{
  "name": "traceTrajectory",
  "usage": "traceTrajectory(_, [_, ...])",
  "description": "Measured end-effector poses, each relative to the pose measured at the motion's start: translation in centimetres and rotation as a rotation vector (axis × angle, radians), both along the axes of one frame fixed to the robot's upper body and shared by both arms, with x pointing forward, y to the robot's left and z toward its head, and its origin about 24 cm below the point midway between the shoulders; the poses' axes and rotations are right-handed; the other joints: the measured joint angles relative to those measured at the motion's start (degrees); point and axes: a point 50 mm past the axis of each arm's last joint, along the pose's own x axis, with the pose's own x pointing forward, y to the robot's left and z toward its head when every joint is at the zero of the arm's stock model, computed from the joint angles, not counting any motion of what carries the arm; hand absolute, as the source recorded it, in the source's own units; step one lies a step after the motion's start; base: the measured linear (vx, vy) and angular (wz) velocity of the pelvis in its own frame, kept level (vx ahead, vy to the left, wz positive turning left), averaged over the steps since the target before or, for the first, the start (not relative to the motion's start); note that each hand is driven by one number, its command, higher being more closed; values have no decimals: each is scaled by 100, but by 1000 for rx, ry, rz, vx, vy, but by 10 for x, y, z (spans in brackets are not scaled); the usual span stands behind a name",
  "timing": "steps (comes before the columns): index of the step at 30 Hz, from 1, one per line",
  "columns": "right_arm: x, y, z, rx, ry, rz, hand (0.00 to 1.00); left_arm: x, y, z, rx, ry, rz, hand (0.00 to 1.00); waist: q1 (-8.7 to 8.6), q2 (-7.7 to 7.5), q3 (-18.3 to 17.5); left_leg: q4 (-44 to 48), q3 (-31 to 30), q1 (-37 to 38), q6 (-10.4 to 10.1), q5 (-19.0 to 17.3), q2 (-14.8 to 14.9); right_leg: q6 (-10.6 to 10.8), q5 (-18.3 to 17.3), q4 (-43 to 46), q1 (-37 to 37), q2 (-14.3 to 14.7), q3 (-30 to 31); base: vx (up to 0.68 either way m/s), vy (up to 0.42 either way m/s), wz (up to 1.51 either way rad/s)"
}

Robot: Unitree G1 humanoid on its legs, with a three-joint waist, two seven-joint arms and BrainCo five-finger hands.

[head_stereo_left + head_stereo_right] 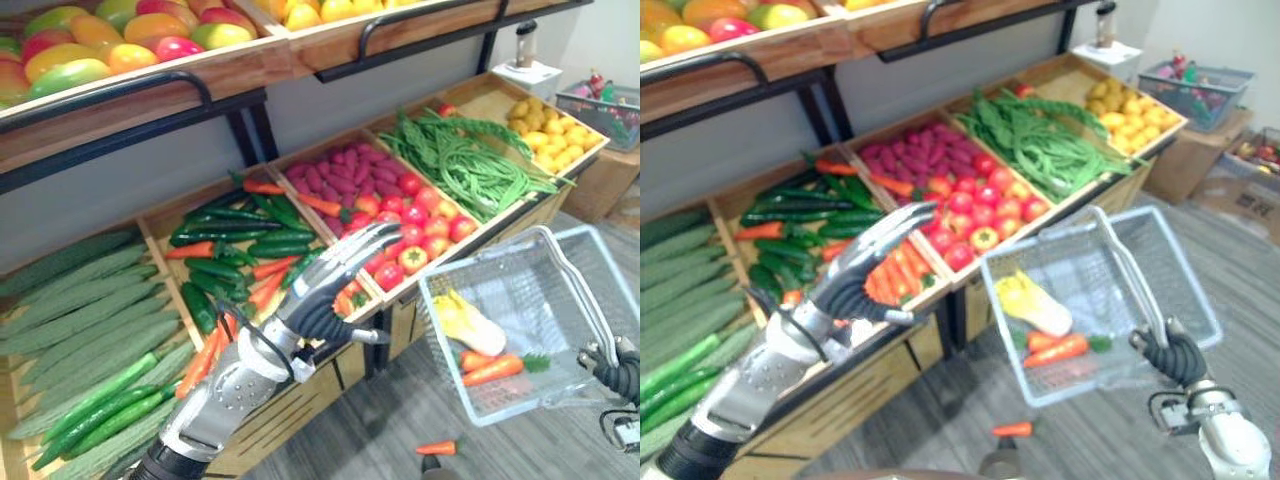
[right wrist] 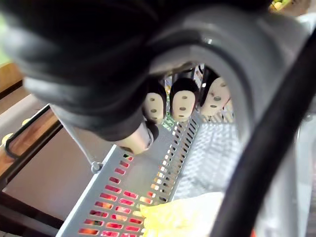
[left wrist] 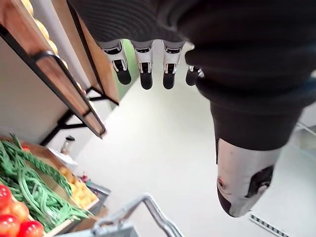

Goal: Pick vegetable in the basket

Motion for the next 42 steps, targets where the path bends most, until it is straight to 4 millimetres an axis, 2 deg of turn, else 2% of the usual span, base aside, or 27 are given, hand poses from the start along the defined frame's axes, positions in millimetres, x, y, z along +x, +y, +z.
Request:
traceTrajectory(1, [-7,-3,-14,30,40,-45,100,0,5,-1,-17,4,31,0,40,-55,-45,0,-95,-60,23,17,-14,3,-2,-5,1,-26,-92,-9,6,45])
traceTrajectory(2, [-11,-5,-22,47,60,-71,100,0,8,-1,-25,6,49,0,79,-37,-60,0,-139,-62,40,29,-23,5,-3,-4,26,-40,-134,-19,13,40])
traceTrajectory(4, [-28,-9,-54,108,154,-180,100,-2,19,-5,-55,19,125,0,143,-62,-80,-1,-355,-123,55,39,-56,20,-24,-11,114,-96,-355,-30,18,47])
traceTrajectory(5, [-32,-9,-62,122,178,-208,100,-2,22,-5,-67,20,143,0,165,-56,-100,-2,-421,-163,65,47,-65,19,-26,-10,116,-112,-419,-36,18,58])
traceTrajectory(6, [-43,-8,-80,153,233,-279,100,-3,27,-7,-101,23,186,0,260,-53,-105,-14,-547,-248,83,76,-85,16,-34,1,114,-143,-546,-42,20,49])
traceTrajectory(9, [-60,-4,-107,186,331,-388,100,-4,34,-10,-143,29,269,0,382,-48,-108,-35,-799,-353,80,122,-118,24,-80,10,170,-194,-790,-36,20,51])
traceTrajectory(10, [-73,-1,-120,205,384,-454,100,-5,40,-14,-166,39,328,0,437,-38,-115,-36,-957,-415,76,144,-135,-17,-122,9,209,-220,-946,-22,23,57])
traceTrajectory(12, [-83,2,-132,221,429,-519,100,-7,47,-18,-189,50,389,0,447,-38,-115,-38,-1128,-492,69,178,-158,-15,-146,10,231,-253,-1119,-20,26,54])
traceTrajectory(14, [-99,8,-148,258,486,-631,100,-7,53,-28,-212,84,471,0,545,-39,-114,-38,-1396,-588,65,230,-200,-5,-172,3,314,-288,-1374,-10,18,53])
traceTrajectory(19, [-119,23,-168,303,559,-793,100,-2,71,-57,-277,179,678,0,618,-63,-100,-39,-1940,-878,68,335,-271,-2,-174,-72,430,-328,-1960,-2,16,62])
traceTrajectory(21, [-121,30,-172,316,576,-814,100,0,81,-75,-297,248,771,0,664,-87,-89,-39,-2170,-907,83,331,-302,5,-206,-78,520,-308,-2164,9,2,48])
traceTrajectory(23, [-122,40,-177,333,587,-818,100,-1,95,-105,-313,361,906,0,709,-124,-93,-39,-2318,-909,84,330,-322,9,-249,-85,622,-308,-2333,22,-4,38])
traceTrajectory(26, [-116,51,-182,345,598,-802,100,-7,108,-133,-309,465,1027,0,709,-150,-94,-39,-2380,-929,84,330,-323,9,-287,-99,701,-310,-2485,34,-2,27])
traceTrajectory(30, [-103,74,-191,392,627,-762,100,-32,136,-191,-281,696,1243,0,722,-208,-114,-39,-2471,-916,84,330,-326,14,-321,-168,809,-289,-2598,67,-15,13])
traceTrajectory(33, [-99,78,-193,395,624,-773,100,-50,147,-221,-303,860,1347,0,723,-257,-93,-40,-2489,-869,84,330,-334,32,-363,-169,884,-289,-2644,91,-24,7])
traceTrajectory(35, [-97,87,-196,412,634,-763,100,-73,157,-244,-308,996,1445,0,723,-322,-126,-39,-2494,-798,81,330,-329,13,-432,-157,950,-286,-2644,104,-32,2])
traceTrajectory(40, [-87,99,-199,417,650,-733,100,-115,163,-276,-276,1236,1573,0,715,-475,-109,-38,-2454,-675,88,288,-316,14,-487,-150,1043,-268,-2597,116,-43,-6])
traceTrajectory(42, [-85,101,-199,417,652,-718,100,-123,162,-281,-297,1287,1583,0,725,-446,-64,-39,-2414,-595,87,271,-315,44,-519,-146,1104,-271,-2553,111,-42,-12])
